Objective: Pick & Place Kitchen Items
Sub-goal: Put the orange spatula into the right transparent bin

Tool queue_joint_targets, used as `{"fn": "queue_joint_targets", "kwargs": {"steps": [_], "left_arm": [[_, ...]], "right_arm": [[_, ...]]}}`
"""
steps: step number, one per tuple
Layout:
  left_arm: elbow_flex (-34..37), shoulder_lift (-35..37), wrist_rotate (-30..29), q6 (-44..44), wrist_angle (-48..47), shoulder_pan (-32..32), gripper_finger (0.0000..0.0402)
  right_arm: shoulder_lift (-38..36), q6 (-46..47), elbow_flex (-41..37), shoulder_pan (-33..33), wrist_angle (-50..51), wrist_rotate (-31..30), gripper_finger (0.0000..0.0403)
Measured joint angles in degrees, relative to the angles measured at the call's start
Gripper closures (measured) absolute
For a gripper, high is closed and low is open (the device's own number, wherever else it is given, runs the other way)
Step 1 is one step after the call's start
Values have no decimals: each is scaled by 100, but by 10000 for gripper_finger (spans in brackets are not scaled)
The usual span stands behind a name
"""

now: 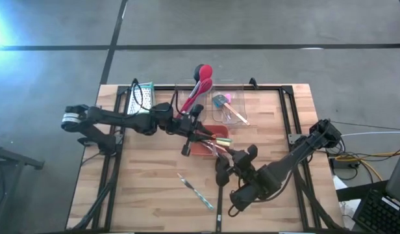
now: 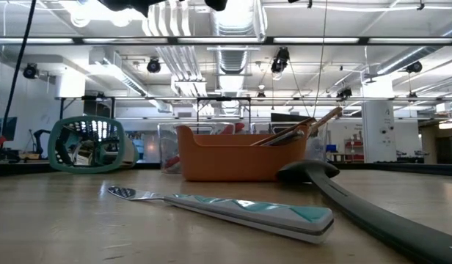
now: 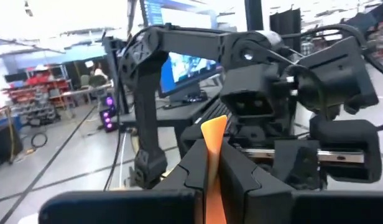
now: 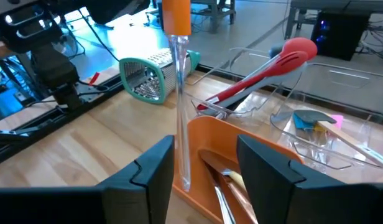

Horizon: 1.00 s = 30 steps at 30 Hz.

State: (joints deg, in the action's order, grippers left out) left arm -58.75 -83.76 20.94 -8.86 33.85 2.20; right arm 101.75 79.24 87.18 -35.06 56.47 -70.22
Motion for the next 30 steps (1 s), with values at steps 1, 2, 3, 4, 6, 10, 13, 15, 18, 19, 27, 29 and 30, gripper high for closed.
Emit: {"fn": "queue_joint_targets", "kwargs": {"steps": [1,2,3,4,6,10,13,15,18,19,27,29,30], "left_arm": [[-12,-18,55,1,31,0,382],[-27,-55,117,-2,35,0,382],[-63,-100,127,-10,99,0,382],[-93,-133,168,-13,159,0,382],[-176,-211,270,-15,204,0,382],[-416,-396,378,-20,224,6,382],[-595,-551,571,-18,211,7,382],[-715,-630,758,10,215,4,382],[-835,-719,842,57,220,4,382],[-857,-734,853,59,214,4,382],[-867,-757,827,101,199,9,382],[-866,-757,825,118,158,7,382],[-864,-753,825,128,119,7,382]], "right_arm": [[0,0,0,9,0,0,233],[-1,0,0,10,0,-1,231],[-2,-7,0,11,-3,0,230],[-2,-19,0,19,-6,1,230],[-2,-44,11,21,-9,15,230],[-2,-46,15,25,-10,17,233],[-2,-48,15,25,-11,17,237],[-2,-48,15,25,-6,18,241],[-2,-52,15,25,-2,17,256],[-2,-50,15,25,-4,17,266],[-2,-160,20,19,-9,46,388],[-2,-180,42,19,-11,65,390],[-2,-198,51,19,-12,68,391]]}}
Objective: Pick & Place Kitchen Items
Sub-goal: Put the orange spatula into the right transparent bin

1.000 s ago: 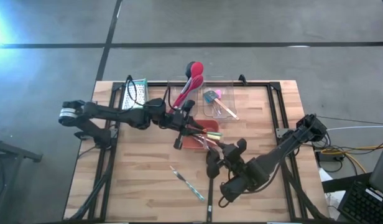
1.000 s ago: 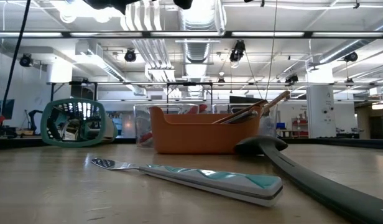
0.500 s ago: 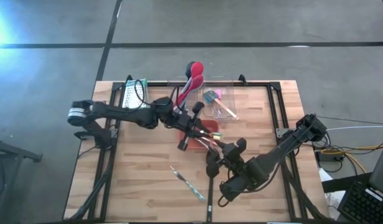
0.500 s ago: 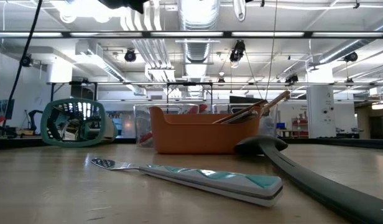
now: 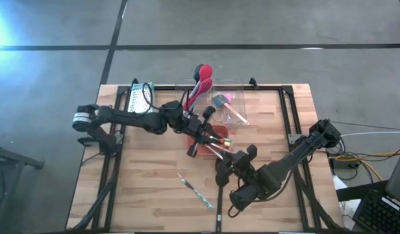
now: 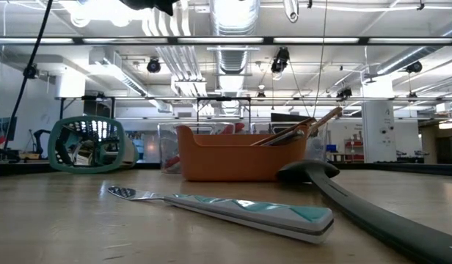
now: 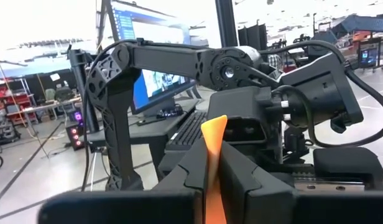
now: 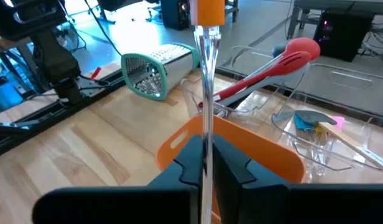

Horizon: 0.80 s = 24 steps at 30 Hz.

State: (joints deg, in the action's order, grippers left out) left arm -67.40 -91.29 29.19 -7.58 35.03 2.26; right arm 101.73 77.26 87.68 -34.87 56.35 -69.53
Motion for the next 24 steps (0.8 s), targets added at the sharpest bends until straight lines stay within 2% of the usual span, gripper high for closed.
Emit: {"fn": "queue_joint_targets", "kwargs": {"steps": [3,7,10,13,16,19,24], "left_arm": [[0,7,-29,35,-129,1,349],[1,132,-431,-51,-657,39,267],[13,340,-1015,-414,-1367,90,210],[15,686,-1878,-988,-2223,165,167],[15,1079,-2867,-1356,-2932,233,143],[15,1481,-3574,-1540,-3498,295,136],[20,2156,-3844,-1612,-4167,414,136]], "right_arm": [[0,-9,8,0,17,35,392],[-28,-1,11,2,47,120,393],[-126,-34,17,11,48,99,393],[-240,-184,26,11,56,157,394],[-385,-420,26,60,179,288,394],[-601,-435,26,275,576,728,394],[-967,-705,26,902,1114,1539,394]]}}
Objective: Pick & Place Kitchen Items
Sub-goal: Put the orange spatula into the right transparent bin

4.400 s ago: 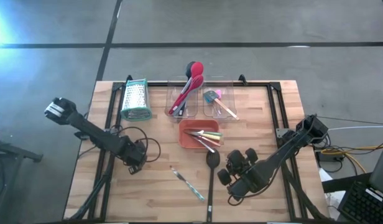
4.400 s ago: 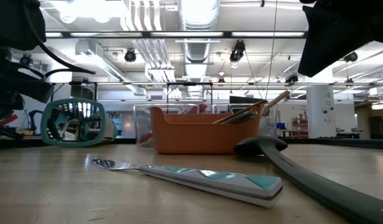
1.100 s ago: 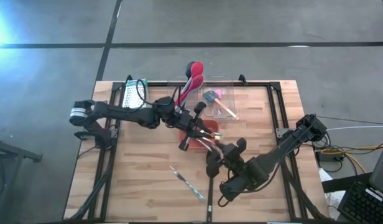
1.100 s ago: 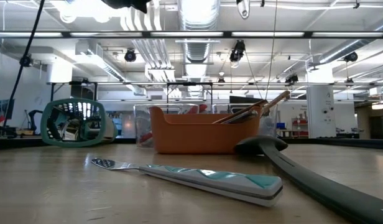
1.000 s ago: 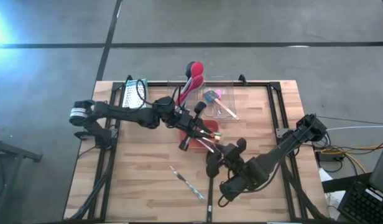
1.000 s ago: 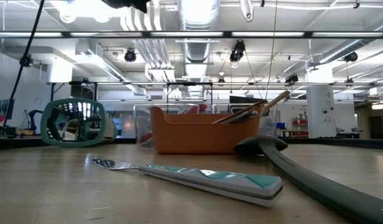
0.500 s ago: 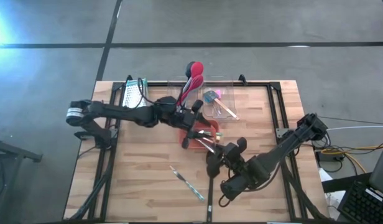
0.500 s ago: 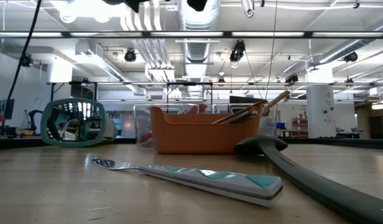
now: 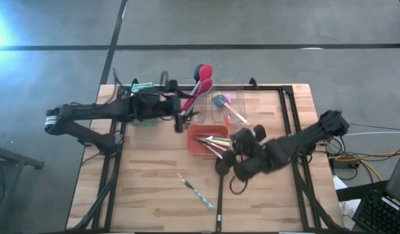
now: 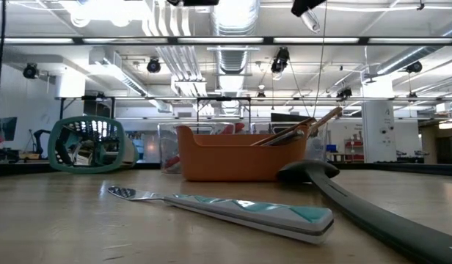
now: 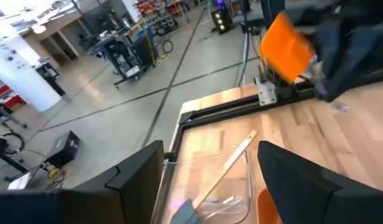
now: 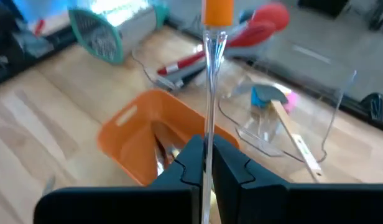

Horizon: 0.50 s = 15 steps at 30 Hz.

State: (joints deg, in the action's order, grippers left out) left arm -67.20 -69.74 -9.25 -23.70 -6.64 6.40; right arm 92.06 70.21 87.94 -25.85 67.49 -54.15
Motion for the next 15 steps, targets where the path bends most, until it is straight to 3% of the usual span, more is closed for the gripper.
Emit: {"fn": "queue_joint_targets", "kwargs": {"steps": [10,15], "left_arm": [[1,1014,-325,161,-757,38,135],[3,1356,-372,177,-846,39,137]], "right_arm": [[-897,-1888,0,2164,-83,2206,394],[-991,-2596,-6,3273,-86,3249,394]]}}
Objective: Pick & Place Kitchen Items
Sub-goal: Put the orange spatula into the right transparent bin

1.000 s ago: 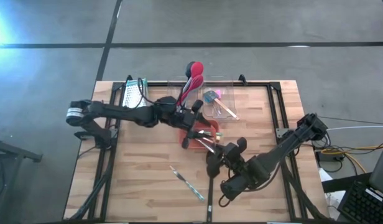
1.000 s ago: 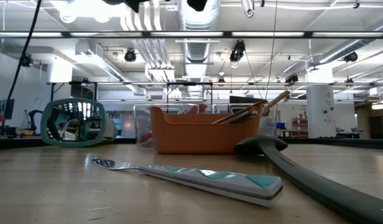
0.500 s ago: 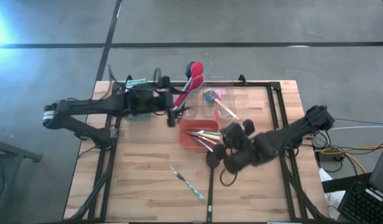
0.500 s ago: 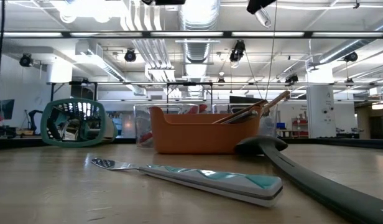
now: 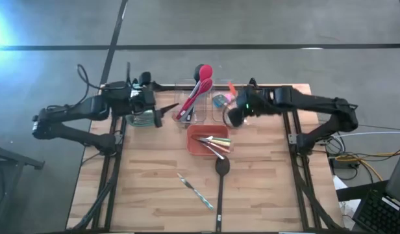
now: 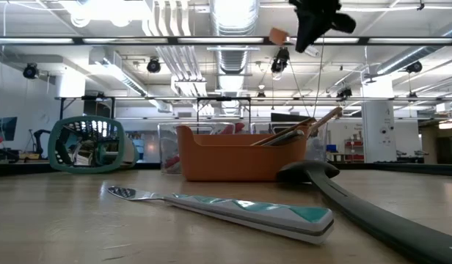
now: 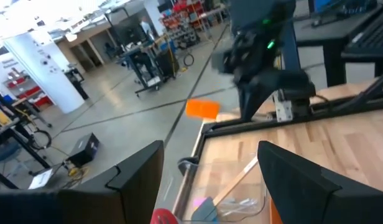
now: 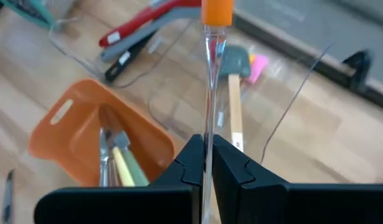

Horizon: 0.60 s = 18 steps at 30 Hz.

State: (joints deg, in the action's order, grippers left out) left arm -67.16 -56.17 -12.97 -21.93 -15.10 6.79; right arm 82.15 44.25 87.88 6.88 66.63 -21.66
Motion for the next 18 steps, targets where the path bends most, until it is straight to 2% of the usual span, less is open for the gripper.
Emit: {"fn": "queue_joint_targets", "kwargs": {"steps": [4,10,18], "left_arm": [[0,170,-1,117,1,0,137],[-1,283,-2,292,-4,0,137],[1,297,-2,368,-199,0,137]], "right_arm": [[174,-520,2,865,-50,1074,394],[788,-1005,-2,1689,-263,2155,394],[1716,-1487,-3,2316,-296,2965,393]]}}
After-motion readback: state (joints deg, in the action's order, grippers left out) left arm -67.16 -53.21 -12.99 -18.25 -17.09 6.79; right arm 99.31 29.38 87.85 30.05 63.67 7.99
